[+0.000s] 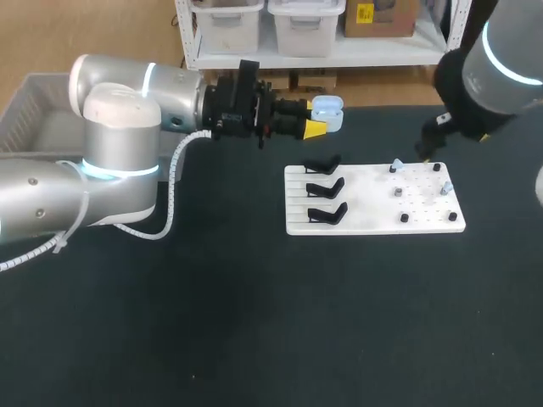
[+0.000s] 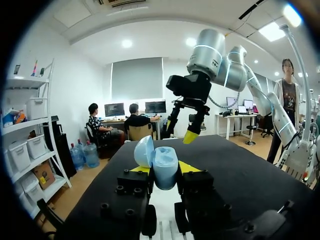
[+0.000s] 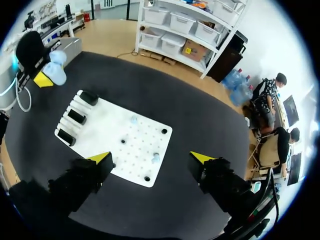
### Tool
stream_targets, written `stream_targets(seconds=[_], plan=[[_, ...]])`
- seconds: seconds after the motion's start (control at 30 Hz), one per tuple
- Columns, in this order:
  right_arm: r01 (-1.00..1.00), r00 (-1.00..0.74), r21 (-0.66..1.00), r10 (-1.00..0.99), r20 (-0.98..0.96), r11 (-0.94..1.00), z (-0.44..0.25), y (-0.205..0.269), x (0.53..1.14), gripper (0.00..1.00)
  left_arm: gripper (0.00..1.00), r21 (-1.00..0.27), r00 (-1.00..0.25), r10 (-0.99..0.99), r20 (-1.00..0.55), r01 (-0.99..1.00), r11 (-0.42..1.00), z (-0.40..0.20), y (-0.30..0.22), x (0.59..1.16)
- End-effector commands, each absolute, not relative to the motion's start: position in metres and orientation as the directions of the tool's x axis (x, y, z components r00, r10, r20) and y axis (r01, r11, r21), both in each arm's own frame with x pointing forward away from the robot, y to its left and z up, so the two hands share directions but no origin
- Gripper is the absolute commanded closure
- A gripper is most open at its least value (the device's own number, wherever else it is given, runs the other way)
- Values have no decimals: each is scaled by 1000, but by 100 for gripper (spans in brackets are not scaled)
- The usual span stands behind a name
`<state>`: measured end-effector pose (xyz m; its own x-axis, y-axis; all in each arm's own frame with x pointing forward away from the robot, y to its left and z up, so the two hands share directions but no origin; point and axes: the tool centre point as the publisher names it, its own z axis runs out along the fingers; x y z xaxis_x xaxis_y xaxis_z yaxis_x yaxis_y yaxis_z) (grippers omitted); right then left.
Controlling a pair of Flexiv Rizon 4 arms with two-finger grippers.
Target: Pick up each earbud case from the left stands, insert the matching earbuds, close the lid, and place the case in the box.
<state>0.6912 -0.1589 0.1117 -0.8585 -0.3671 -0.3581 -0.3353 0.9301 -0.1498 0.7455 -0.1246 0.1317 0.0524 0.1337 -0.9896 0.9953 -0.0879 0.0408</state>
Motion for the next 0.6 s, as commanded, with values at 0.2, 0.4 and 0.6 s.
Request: stream_targets(seconds=[0.2, 0.4, 0.6], plan=[[-378, -882, -124, -397, -253, 918, 95, -167, 691, 0, 100, 44, 55, 131, -990, 996, -83, 131, -124, 744], [-415, -877, -118, -431, -211, 902, 86, -169, 687, 22, 100, 44, 55, 131, -990, 996, -83, 131, -124, 744], [-433, -877, -117, -448, -173, 893, 74, -169, 683, 34, 100, 44, 55, 131, -990, 996, -83, 131, -124, 744]])
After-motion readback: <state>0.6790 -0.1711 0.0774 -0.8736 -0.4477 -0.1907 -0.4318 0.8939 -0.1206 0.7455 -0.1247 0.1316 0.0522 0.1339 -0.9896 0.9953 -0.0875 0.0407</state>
